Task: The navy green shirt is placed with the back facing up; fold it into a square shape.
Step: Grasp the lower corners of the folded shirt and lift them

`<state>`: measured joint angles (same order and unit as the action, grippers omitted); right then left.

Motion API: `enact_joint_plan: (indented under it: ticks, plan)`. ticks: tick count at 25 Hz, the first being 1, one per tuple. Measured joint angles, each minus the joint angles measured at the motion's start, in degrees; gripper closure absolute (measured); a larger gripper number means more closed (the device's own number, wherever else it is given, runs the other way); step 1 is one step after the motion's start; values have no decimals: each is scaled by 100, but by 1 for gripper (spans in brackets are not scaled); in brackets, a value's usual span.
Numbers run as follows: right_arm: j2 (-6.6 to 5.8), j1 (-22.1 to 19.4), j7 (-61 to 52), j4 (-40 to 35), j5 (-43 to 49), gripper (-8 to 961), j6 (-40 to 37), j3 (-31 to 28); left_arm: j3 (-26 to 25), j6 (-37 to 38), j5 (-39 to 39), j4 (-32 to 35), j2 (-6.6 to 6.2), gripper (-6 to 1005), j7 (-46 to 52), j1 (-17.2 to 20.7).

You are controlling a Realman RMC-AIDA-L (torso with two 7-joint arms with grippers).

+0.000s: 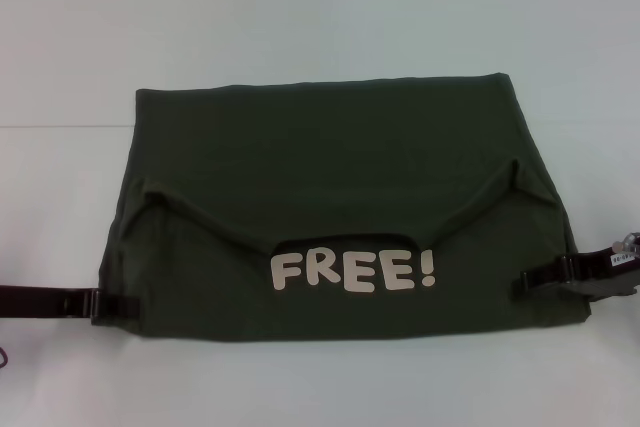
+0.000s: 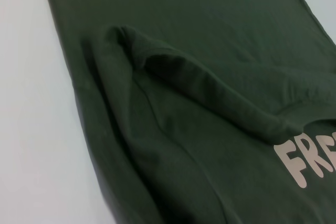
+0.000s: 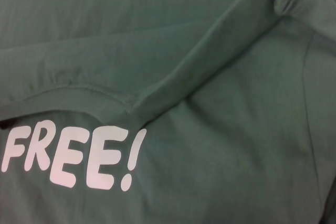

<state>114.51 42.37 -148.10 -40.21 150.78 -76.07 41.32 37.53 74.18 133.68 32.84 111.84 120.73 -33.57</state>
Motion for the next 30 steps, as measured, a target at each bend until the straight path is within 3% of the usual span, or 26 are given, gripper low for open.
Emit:
enact_joint_plan:
  ticks: [6,10,13,24,30]
  plan:
    - [99,-162,80,-381,-209,203,43,-73,-1,0,0,4,-3,954,2,0]
    - [68,-199,83,-376,-313,218,13,-23,-7,0,0,8,-14,954,12,0]
    - [63,-201,84,-371,-313,434,12,-17,-7,0,0,6,-14,954,14,0]
    - [62,-203,89,-363,-289,907,7,-2,-12,0,-19,14,-23,955,19,-4]
    - [16,-209,163,-363,-286,922,-84,-1,-24,110,-14,13,-47,955,56,-10]
